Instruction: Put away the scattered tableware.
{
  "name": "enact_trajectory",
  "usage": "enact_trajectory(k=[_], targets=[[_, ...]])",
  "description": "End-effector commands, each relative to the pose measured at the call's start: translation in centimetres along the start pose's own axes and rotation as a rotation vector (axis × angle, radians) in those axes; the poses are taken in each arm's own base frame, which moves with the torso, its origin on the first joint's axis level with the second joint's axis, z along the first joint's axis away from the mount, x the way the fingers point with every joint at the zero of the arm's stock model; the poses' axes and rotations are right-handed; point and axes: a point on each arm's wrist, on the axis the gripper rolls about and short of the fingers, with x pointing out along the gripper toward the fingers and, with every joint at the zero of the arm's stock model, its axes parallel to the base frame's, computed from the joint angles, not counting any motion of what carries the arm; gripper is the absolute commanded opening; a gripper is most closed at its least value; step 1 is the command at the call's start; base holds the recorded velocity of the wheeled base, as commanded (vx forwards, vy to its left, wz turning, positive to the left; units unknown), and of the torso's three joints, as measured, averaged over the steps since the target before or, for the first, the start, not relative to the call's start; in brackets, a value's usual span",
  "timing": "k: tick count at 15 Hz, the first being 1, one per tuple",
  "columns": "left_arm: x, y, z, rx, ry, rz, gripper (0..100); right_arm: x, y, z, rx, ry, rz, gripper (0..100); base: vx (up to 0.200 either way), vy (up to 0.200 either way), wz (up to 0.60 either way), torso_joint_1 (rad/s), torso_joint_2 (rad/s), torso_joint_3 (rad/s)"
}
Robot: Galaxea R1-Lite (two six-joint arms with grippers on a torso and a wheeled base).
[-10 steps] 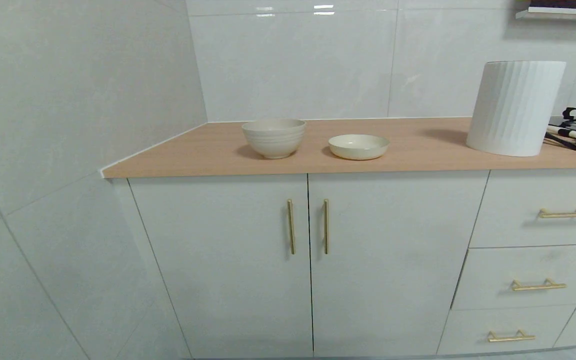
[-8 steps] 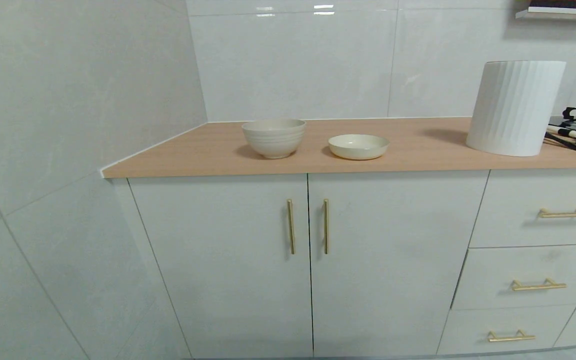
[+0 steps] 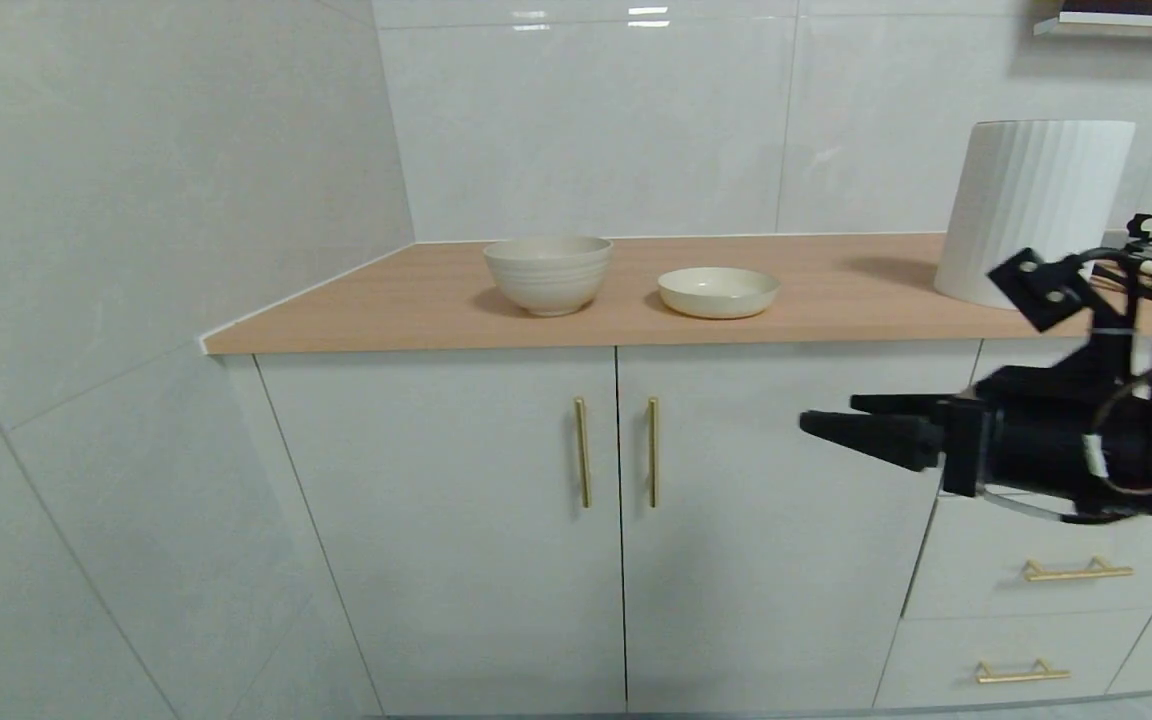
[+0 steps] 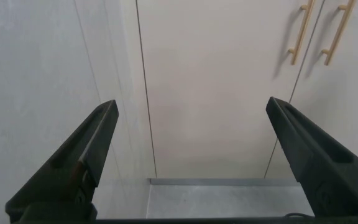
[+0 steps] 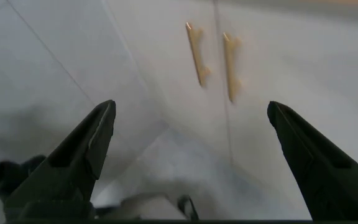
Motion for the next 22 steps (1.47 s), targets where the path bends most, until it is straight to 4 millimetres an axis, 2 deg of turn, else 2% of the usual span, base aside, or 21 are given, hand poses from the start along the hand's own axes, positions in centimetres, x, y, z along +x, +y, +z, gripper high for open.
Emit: enact_trajectory(k=[1, 4, 6, 10, 14, 17, 22], targets=[[0.0, 0.0, 0.0, 0.000, -0.001, 0.000, 100, 9.0, -2.1, -1.5, 0.063, 0.089, 0.083, 100, 0.000, 0.000, 0.00, 0.000, 0.00, 0.000], [0.0, 0.0, 0.0, 0.000, -0.001, 0.000, 100, 12.3, -3.4, -2.3, 0.081, 0.120, 0.115, 100, 0.000, 0.000, 0.00, 0.000, 0.00, 0.000], [0.0, 0.0, 0.0, 0.000, -0.001, 0.000, 100, 13.8, -4.0, -2.3, 0.078, 0.114, 0.116, 100, 0.000, 0.000, 0.00, 0.000, 0.00, 0.000], [0.0, 0.0, 0.0, 0.000, -0.001, 0.000, 100, 15.3, -4.7, -2.1, 0.098, 0.149, 0.100, 100, 0.000, 0.000, 0.00, 0.000, 0.00, 0.000], [0.0, 0.0, 0.0, 0.000, -0.001, 0.000, 100, 16.9, -6.0, -3.4, 0.102, 0.168, 0.060, 100, 0.000, 0.000, 0.00, 0.000, 0.00, 0.000], [0.0, 0.0, 0.0, 0.000, -0.001, 0.000, 100, 18.9, -6.7, -5.2, 0.098, 0.165, 0.036, 100, 0.000, 0.000, 0.00, 0.000, 0.00, 0.000], [0.0, 0.0, 0.0, 0.000, -0.001, 0.000, 100, 20.9, -6.7, -7.0, 0.089, 0.154, 0.047, 100, 0.000, 0.000, 0.00, 0.000, 0.00, 0.000]])
